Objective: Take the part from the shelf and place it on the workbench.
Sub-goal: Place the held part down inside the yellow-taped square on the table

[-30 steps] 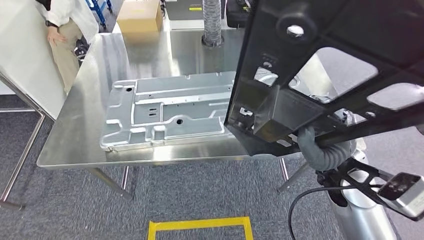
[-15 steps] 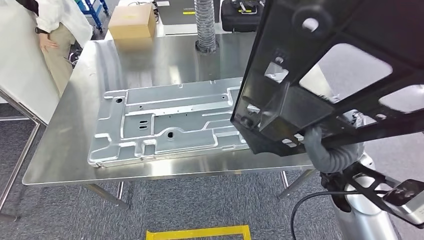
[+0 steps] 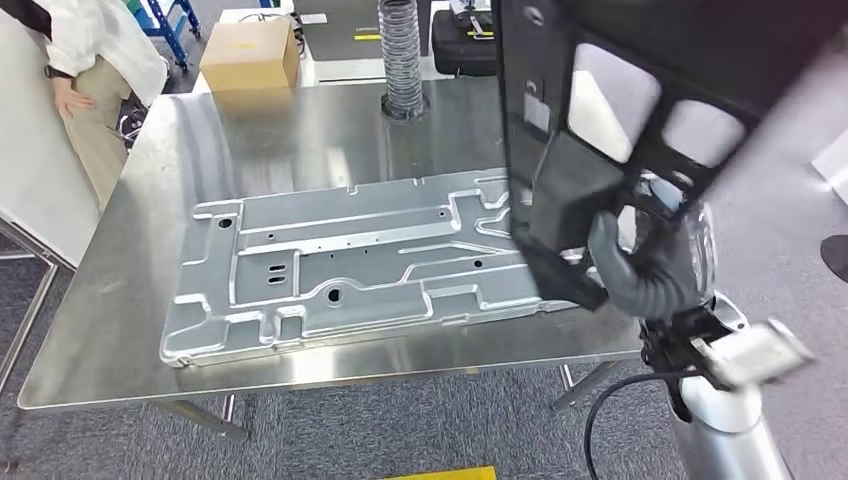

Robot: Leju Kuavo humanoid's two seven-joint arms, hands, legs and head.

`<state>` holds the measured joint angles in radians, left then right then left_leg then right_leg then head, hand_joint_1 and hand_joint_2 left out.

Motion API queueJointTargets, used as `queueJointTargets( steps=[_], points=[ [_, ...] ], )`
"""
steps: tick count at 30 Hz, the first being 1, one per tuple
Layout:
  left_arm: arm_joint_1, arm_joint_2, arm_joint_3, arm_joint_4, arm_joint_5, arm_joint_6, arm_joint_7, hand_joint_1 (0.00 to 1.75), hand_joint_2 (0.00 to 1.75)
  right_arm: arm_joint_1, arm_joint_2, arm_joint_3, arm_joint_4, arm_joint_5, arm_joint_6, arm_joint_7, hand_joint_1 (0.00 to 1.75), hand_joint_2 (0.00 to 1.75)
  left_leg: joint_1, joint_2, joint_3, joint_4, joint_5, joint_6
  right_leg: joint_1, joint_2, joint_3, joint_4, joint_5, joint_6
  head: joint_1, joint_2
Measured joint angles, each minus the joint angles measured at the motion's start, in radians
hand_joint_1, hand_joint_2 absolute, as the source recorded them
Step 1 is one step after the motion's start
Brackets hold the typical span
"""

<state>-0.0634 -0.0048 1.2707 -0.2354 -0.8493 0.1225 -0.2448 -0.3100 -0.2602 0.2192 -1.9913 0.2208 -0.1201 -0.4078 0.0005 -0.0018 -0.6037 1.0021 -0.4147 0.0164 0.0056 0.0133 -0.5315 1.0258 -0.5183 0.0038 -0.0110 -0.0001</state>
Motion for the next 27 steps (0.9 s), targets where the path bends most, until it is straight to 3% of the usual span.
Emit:
queueJointTargets(
  steps=[1, 3, 4, 5, 6, 7, 8, 10, 11, 15, 17, 19, 20, 21, 22, 25, 27],
  points=[
    [-0.002, 0.000, 0.000, 0.000, -0.003, -0.001, 0.001, 0.00, 1.75, -0.010, -0.004, -0.008, 0.017, 0.086, -0.035, 0.037, 1.75, 1.75, 0.003, 0.000, 0.004, -0.006, 0.001, 0.004, -0.002, -0.001, -0.020, 0.039, -0.021, 0.006, 0.001, 0.000],
    [-0.004, 0.000, 0.000, 0.000, -0.012, -0.004, 0.005, 0.00, 1.75, -0.038, -0.019, -0.021, 0.070, 0.270, -0.089, 0.116, 1.75, 1.75, 0.003, 0.000, 0.005, -0.007, -0.001, 0.009, -0.009, -0.003, -0.094, 0.171, -0.074, 0.016, 0.004, 0.000],
    [-0.005, 0.000, 0.000, 0.000, -0.016, -0.005, 0.008, 0.00, 1.75, -0.055, -0.029, -0.025, 0.108, 0.364, -0.105, 0.155, 1.75, 1.75, 0.003, 0.001, 0.005, -0.007, -0.002, 0.010, -0.012, -0.003, -0.133, 0.233, -0.090, 0.021, 0.003, 0.000],
    [-0.006, 0.000, 0.000, 0.000, -0.020, -0.006, 0.011, 0.00, 1.75, -0.073, -0.039, -0.026, 0.149, 0.452, -0.114, 0.189, 1.75, 1.75, 0.003, 0.000, 0.006, -0.006, -0.004, 0.010, -0.015, -0.004, -0.160, 0.266, -0.087, 0.024, 0.004, 0.000],
    [-0.007, 0.000, 0.000, 0.000, -0.023, -0.008, 0.013, 0.00, 1.75, -0.095, -0.048, -0.025, 0.193, 0.535, -0.120, 0.219, 1.75, 1.75, 0.003, 0.000, 0.006, -0.004, -0.006, 0.009, -0.019, -0.005, -0.167, 0.259, -0.065, 0.027, 0.004, 0.000],
    [-0.008, 0.000, 0.000, 0.000, -0.026, -0.010, 0.013, 0.00, 1.75, -0.119, -0.055, -0.023, 0.236, 0.605, -0.121, 0.242, 1.75, 1.75, 0.003, -0.001, 0.007, -0.002, -0.008, 0.008, -0.022, -0.007, -0.154, 0.212, -0.026, 0.028, 0.004, 0.000],
    [-0.009, 0.000, -0.001, 0.000, -0.029, -0.015, 0.012, 0.00, 1.75, -0.147, -0.060, -0.019, 0.278, 0.671, -0.119, 0.261, 1.75, 1.75, 0.003, -0.001, 0.007, 0.002, -0.011, 0.005, -0.024, -0.008, -0.128, 0.141, 0.018, 0.029, 0.005, 0.000],
    [-0.012, 0.001, -0.001, 0.000, -0.036, -0.023, 0.009, 0.00, 1.75, -0.207, -0.064, -0.007, 0.358, 0.766, -0.112, 0.286, 1.75, 1.75, 0.000, -0.002, 0.003, 0.011, -0.017, -0.004, -0.023, -0.010, -0.084, 0.026, 0.069, 0.025, 0.005, 0.000],
    [-0.013, 0.001, -0.001, 0.000, -0.038, -0.026, 0.006, 0.00, 1.75, -0.237, -0.065, 0.004, 0.400, 0.796, -0.110, 0.294, 1.75, 1.75, -0.002, -0.002, 0.000, 0.014, -0.018, -0.009, -0.021, -0.009, -0.076, 0.003, 0.076, 0.021, 0.004, 0.000],
    [-0.016, 0.003, -0.003, 0.000, -0.049, -0.041, -0.002, 0.00, 1.75, -0.335, -0.062, 0.062, 0.556, 0.914, -0.107, 0.323, 1.75, 1.75, 0.000, -0.001, -0.007, 0.028, -0.030, -0.029, -0.022, -0.008, -0.074, -0.008, 0.079, 0.000, 0.004, 0.000],
    [-0.017, 0.005, -0.004, 0.000, -0.058, -0.046, -0.004, 0.00, 1.75, -0.383, -0.049, 0.107, 0.631, 0.986, -0.100, 0.327, 1.75, 1.75, 0.003, -0.002, -0.047, 0.113, -0.075, -0.039, -0.023, -0.010, -0.070, -0.012, 0.080, -0.011, 0.002, 0.000],
    [-0.017, 0.006, -0.005, 0.000, -0.065, -0.052, -0.005, 0.00, 1.75, -0.426, -0.025, 0.166, 0.715, 1.036, -0.091, 0.317, 1.75, 1.75, 0.005, -0.001, -0.113, 0.245, -0.127, -0.047, -0.021, -0.009, -0.070, -0.012, 0.079, -0.017, 0.001, 0.000],
    [-0.018, 0.007, -0.007, 0.000, -0.068, -0.055, -0.006, 0.00, 1.75, -0.443, -0.010, 0.198, 0.759, 1.053, -0.089, 0.309, 1.75, 1.75, 0.005, -0.001, -0.136, 0.287, -0.135, -0.048, -0.020, -0.008, -0.069, -0.012, 0.078, -0.018, 0.002, 0.000],
    [-0.018, 0.007, -0.008, 0.000, -0.070, -0.057, -0.008, 0.00, 1.75, -0.460, 0.012, 0.236, 0.805, 1.067, -0.090, 0.297, 1.75, 1.75, 0.006, -0.001, -0.142, 0.292, -0.124, -0.048, -0.019, -0.006, -0.068, -0.011, 0.078, -0.019, 0.002, 0.000],
    [-0.019, 0.007, -0.009, 0.000, -0.072, -0.059, -0.010, 0.00, 1.75, -0.475, 0.038, 0.277, 0.854, 1.078, -0.091, 0.285, 1.75, 1.75, 0.006, -0.001, -0.128, 0.256, -0.095, -0.046, -0.018, -0.004, -0.066, -0.011, 0.077, -0.020, 0.002, 0.000],
    [-0.025, 0.008, -0.010, 0.000, -0.074, -0.060, -0.016, 0.00, 1.75, -0.516, 0.124, 0.399, 0.986, 1.096, -0.101, 0.249, 1.75, 1.75, 0.002, -0.001, -0.038, 0.060, -0.006, -0.032, -0.013, 0.002, -0.061, -0.010, 0.072, -0.015, 0.002, 0.000],
    [-0.027, 0.009, -0.010, 0.000, -0.078, -0.062, -0.021, 0.00, 1.75, -0.537, 0.174, 0.462, 1.048, 1.093, -0.101, 0.227, 1.75, 1.75, -0.002, -0.003, -0.017, 0.013, 0.001, -0.025, -0.010, 0.001, -0.063, -0.009, 0.069, -0.008, 0.002, 0.000]
  ],
)
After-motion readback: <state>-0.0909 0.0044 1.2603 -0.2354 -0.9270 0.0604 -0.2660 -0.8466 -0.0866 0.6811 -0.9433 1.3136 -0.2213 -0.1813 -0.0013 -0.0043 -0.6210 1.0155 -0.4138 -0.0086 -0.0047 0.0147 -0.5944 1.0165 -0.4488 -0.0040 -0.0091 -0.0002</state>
